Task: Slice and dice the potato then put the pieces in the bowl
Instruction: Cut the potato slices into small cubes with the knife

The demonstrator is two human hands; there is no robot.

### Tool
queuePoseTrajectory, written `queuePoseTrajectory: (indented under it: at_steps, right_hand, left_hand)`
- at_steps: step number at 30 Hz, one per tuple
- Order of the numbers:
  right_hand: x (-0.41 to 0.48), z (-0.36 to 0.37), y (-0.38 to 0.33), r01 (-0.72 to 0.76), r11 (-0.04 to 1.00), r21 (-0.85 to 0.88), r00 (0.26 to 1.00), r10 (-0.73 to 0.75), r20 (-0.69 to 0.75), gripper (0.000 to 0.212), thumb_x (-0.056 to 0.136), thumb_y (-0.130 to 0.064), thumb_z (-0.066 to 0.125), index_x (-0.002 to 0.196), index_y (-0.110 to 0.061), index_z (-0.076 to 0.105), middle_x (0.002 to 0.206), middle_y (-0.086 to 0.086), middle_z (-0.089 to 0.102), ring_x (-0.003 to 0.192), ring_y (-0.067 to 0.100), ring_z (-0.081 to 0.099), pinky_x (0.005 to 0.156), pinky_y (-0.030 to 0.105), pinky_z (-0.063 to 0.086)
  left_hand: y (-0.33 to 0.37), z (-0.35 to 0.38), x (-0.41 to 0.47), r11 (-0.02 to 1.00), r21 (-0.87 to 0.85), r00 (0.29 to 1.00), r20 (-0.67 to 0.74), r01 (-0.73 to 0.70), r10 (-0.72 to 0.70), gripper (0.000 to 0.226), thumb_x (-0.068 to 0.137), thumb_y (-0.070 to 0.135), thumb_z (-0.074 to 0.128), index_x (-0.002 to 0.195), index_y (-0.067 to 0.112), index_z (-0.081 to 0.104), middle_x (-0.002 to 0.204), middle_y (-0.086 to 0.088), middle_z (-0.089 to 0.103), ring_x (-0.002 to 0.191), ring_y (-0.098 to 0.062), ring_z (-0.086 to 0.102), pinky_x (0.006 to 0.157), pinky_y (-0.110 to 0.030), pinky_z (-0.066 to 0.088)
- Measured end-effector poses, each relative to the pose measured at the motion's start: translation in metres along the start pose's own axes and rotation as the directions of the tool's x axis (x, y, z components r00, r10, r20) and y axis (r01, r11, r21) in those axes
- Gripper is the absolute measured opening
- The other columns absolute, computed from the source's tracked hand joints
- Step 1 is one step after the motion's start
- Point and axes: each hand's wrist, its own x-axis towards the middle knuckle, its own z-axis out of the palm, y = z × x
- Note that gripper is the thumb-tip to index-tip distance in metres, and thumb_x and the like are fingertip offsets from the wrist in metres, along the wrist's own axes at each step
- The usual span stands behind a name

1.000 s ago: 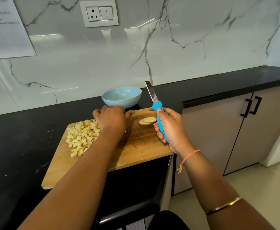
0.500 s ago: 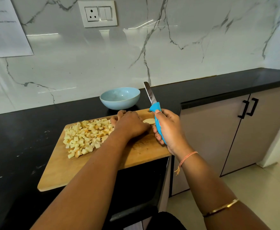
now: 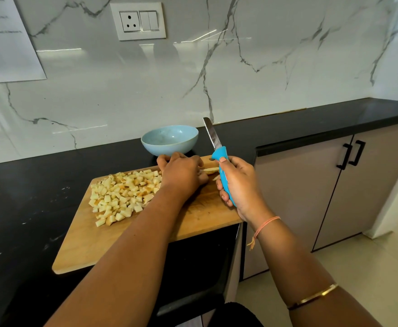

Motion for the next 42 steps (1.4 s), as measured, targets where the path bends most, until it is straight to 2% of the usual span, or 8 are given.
queuePoseTrajectory:
  at_steps: [12,21,25,28,32,36,39,42]
  right_hand:
    - [0.0,0.0,0.001,0.01,1.0,-0.001,1.0,-0.01,0.007,0.023,0.101,-0.032,0.043,0.114,-0.019,0.055,0.06,0.003,0.051,0.039,0.009,0.041,0.042,0.021,0.034]
    - [0.002,0.0,0.001,0.002,1.0,-0.02,1.0,-0.002,-0.003,0.028,0.1,-0.034,0.043,0.118,-0.017,0.056,0.063,0.005,0.052,0.04,0.01,0.042,0.043,0.021,0.035]
    - [0.001,0.003,0.0,-0.001,0.997,-0.079,1.0,0.002,0.009,0.029,0.1,-0.033,0.043,0.122,-0.018,0.055,0.063,0.005,0.052,0.04,0.01,0.042,0.041,0.021,0.035]
    - [-0.001,0.005,-0.003,0.02,0.988,-0.152,1.0,-0.017,0.022,0.027,0.101,-0.032,0.041,0.119,-0.017,0.054,0.062,0.005,0.051,0.04,0.011,0.041,0.04,0.022,0.034]
    - [-0.002,0.007,-0.006,0.005,0.973,-0.231,1.0,0.002,0.03,0.028,0.101,-0.032,0.041,0.119,-0.016,0.055,0.063,0.004,0.052,0.04,0.01,0.041,0.037,0.02,0.035]
    - [0.0,0.014,-0.008,-0.013,0.933,-0.36,0.999,0.023,0.022,0.034,0.101,-0.033,0.041,0.132,-0.019,0.049,0.069,0.004,0.056,0.042,0.009,0.044,0.035,0.017,0.036]
    - [0.002,0.026,-0.007,0.005,0.885,-0.465,1.0,0.0,0.01,0.032,0.101,-0.03,0.041,0.13,-0.019,0.048,0.074,0.004,0.059,0.051,0.01,0.051,0.044,0.02,0.048]
    - [0.011,0.037,-0.001,0.013,0.86,-0.51,0.996,-0.054,-0.065,0.025,0.099,-0.03,0.043,0.113,-0.015,0.056,0.083,0.008,0.064,0.067,0.018,0.059,0.068,0.037,0.056]
  left_hand:
    - [-0.005,-0.004,-0.006,0.999,-0.014,0.997,-0.055,0.048,-0.049,0.019,0.092,0.03,0.053,0.107,0.03,0.065,0.104,0.004,0.064,0.116,-0.017,0.044,0.101,-0.042,0.019]
    - [-0.009,-0.023,-0.017,0.951,-0.244,0.976,-0.055,0.191,-0.21,0.028,0.096,0.028,0.047,0.12,0.035,0.058,0.109,0.005,0.064,0.117,-0.018,0.045,0.1,-0.04,0.019]
    - [-0.011,-0.027,-0.023,0.935,-0.071,0.937,0.069,0.346,-0.342,0.019,0.095,0.03,0.047,0.103,0.031,0.063,0.097,0.003,0.062,0.114,-0.022,0.048,0.105,-0.046,0.022]
    - [-0.012,-0.028,-0.027,0.911,-0.003,0.909,0.072,0.412,-0.411,0.014,0.092,0.033,0.05,0.089,0.026,0.062,0.088,0.003,0.06,0.108,-0.022,0.052,0.106,-0.049,0.023]
    - [-0.013,-0.031,-0.028,0.898,-0.033,0.897,0.088,0.438,-0.434,0.018,0.091,0.037,0.051,0.084,0.025,0.062,0.084,0.003,0.061,0.103,-0.02,0.054,0.105,-0.049,0.023]
    - [-0.014,-0.033,-0.031,0.915,-0.07,0.914,0.121,0.397,-0.387,0.006,0.091,0.03,0.053,0.087,0.027,0.056,0.09,0.004,0.055,0.113,-0.022,0.047,0.101,-0.048,0.022]
    - [-0.014,-0.036,-0.032,0.92,-0.082,0.909,0.206,0.384,-0.362,0.005,0.088,0.025,0.058,0.092,0.027,0.058,0.09,0.006,0.052,0.112,-0.021,0.045,0.1,-0.047,0.023]
    - [-0.017,-0.036,-0.031,0.915,-0.117,0.902,0.255,0.385,-0.347,0.008,0.084,0.026,0.063,0.091,0.03,0.06,0.086,0.008,0.052,0.103,-0.016,0.045,0.101,-0.047,0.024]
